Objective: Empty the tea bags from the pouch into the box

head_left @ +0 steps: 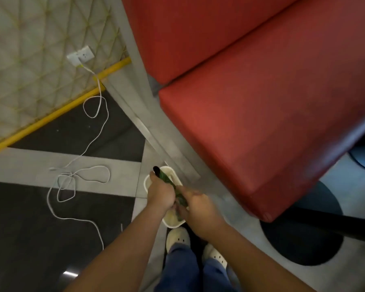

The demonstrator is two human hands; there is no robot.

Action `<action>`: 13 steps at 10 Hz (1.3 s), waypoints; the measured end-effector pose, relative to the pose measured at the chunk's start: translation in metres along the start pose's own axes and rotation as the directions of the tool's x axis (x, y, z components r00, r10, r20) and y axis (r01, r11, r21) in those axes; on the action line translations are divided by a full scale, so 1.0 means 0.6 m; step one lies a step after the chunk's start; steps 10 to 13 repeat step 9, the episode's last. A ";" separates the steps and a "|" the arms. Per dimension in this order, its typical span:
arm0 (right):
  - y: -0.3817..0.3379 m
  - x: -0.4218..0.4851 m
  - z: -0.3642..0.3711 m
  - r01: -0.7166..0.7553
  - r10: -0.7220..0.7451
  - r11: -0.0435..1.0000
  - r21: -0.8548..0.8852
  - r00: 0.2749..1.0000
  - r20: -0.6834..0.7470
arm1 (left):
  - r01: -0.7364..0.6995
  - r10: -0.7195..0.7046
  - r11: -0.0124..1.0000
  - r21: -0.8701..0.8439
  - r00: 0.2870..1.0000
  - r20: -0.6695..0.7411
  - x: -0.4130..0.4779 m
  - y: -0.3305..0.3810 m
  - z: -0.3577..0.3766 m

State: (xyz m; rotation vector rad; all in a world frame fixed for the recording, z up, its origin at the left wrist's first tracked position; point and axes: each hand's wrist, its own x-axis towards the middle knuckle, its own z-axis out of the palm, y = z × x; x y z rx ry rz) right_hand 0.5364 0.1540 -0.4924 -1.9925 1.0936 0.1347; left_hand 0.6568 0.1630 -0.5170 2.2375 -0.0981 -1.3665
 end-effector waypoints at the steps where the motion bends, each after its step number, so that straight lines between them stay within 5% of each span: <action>1: 0.047 0.017 -0.025 -0.043 -0.027 0.978 -0.206 0.945 -0.325 | 0.008 -0.008 0.999 0.046 1.000 0.002 0.045 -0.030 0.012; 2: 0.085 0.036 -0.077 -0.276 0.130 0.908 -0.316 0.901 -0.413 | 0.040 -0.041 0.998 0.047 0.999 0.029 0.074 -0.047 0.026; 3: 0.120 0.057 -0.086 -0.402 0.293 0.839 -0.366 0.901 -0.318 | 0.066 -0.067 0.996 0.053 0.998 0.021 0.107 -0.067 0.040; 5: 0.137 0.064 -0.067 -0.397 0.271 0.798 -0.454 0.908 -0.320 | 0.185 -0.185 0.983 0.012 0.982 0.045 0.147 -0.108 0.053; 7: 0.123 0.061 -0.073 -0.408 0.304 0.797 -0.445 0.908 -0.289 | 0.031 -0.075 0.951 0.309 0.988 0.133 0.140 -0.116 0.046; 9: 0.056 0.045 -0.106 -0.432 0.372 0.863 -0.260 0.893 -0.252 | -0.182 0.108 0.901 0.394 0.973 0.202 0.079 -0.047 -0.004; 13: 0.056 0.045 -0.106 -0.432 0.372 0.863 -0.260 0.893 -0.252 | -0.182 0.108 0.901 0.394 0.973 0.202 0.079 -0.047 -0.004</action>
